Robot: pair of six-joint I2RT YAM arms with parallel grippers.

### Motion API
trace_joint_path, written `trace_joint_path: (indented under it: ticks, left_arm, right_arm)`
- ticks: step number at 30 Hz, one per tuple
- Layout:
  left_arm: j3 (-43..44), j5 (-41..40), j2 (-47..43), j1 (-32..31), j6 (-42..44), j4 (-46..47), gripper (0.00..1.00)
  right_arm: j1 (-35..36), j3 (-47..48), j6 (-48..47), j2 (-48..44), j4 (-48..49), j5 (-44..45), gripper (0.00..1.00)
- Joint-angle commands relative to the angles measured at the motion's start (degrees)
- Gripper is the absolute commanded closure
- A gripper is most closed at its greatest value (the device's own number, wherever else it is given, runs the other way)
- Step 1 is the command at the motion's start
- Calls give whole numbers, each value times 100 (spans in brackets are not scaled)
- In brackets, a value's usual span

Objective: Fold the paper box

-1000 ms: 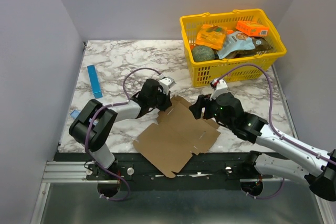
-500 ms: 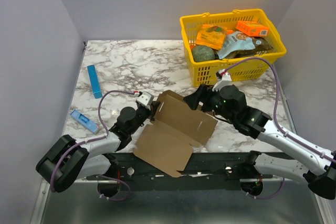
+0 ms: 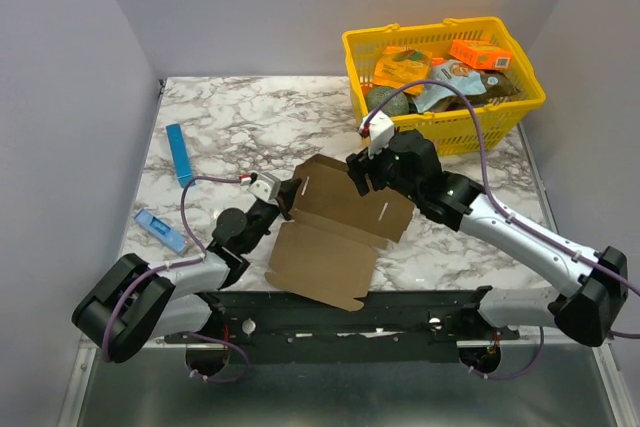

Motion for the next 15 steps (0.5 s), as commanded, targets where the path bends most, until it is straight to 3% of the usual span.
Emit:
trace_joint_path:
  ticks: [1, 9, 15]
  left_arm:
    - [-100, 385, -42, 140, -46, 460, 100]
    - [-162, 639, -86, 281, -125, 557, 100]
    - [-171, 824, -68, 325, -152, 592, 100]
  right_arm:
    - [-233, -122, -1108, 187, -369, -309, 21]
    - [-304, -236, -1627, 354, -158, -572, 22]
    - [-304, -245, -1856, 705, -1, -872, 28]
